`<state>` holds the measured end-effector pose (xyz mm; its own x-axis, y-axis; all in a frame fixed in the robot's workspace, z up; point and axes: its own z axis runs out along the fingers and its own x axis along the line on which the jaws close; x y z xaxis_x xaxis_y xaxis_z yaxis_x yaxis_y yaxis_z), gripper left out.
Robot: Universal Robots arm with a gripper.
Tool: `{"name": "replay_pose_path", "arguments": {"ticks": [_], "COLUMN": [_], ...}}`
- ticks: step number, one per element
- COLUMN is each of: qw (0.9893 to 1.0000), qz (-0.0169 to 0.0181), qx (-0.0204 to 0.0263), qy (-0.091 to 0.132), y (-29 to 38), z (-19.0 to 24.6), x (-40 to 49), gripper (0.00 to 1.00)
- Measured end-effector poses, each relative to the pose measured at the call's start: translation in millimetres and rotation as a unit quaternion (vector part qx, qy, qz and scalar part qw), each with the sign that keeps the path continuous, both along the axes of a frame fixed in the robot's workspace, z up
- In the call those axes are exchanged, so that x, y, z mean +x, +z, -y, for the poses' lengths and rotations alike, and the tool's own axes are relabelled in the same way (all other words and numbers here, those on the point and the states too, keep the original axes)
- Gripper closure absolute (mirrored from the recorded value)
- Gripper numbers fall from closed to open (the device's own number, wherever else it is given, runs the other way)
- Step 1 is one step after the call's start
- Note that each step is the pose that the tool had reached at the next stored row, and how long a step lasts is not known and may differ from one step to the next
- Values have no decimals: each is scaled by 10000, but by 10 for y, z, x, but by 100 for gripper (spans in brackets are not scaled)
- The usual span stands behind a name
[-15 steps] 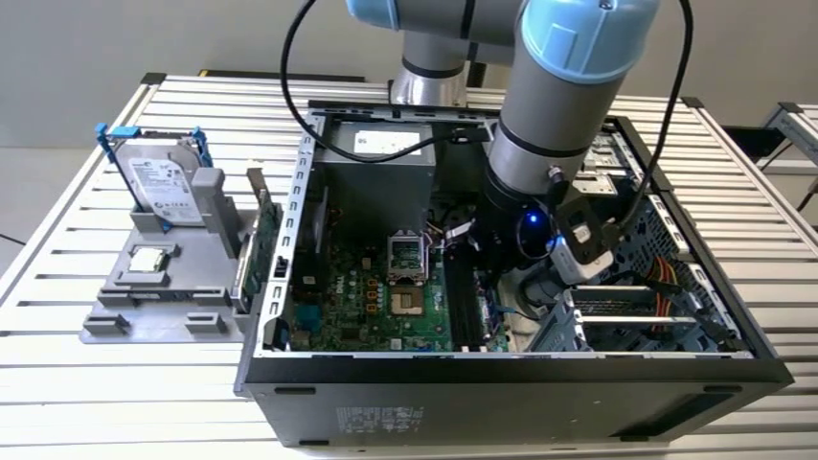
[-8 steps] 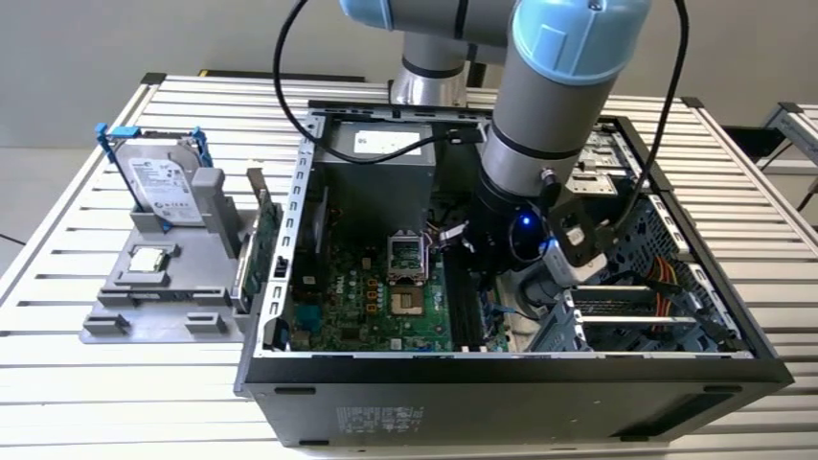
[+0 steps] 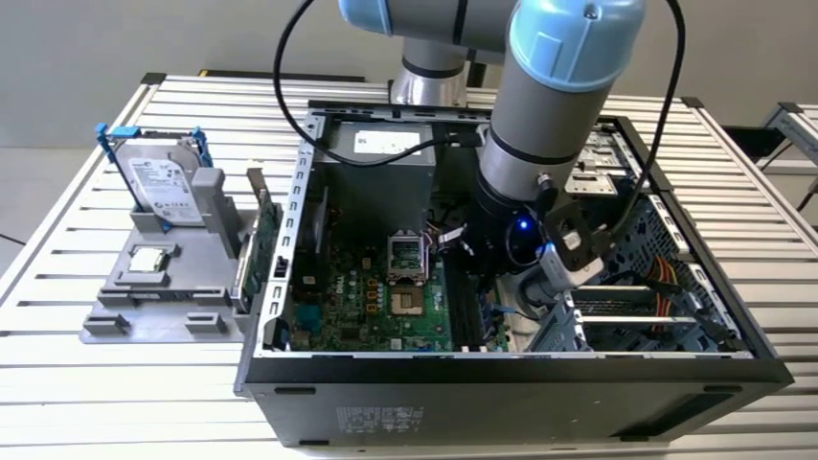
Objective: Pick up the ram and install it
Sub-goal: 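Insert the ram into the slot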
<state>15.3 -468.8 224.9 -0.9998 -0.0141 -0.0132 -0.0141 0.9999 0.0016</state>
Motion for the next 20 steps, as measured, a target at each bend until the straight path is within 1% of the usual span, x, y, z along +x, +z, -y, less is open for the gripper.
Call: {"name": "replay_pose_path", "arguments": {"ticks": [9, 13, 20], "qw": [10000, 10000, 10000], "qz": [0, -3, -3], "qx": [0, -13, -11], "qy": [-31, -32, -31], "y": [-11, -19, -24], "z": [0, 0, 0], "x": [0, -1, -8], "gripper": [100, 100, 100]}}
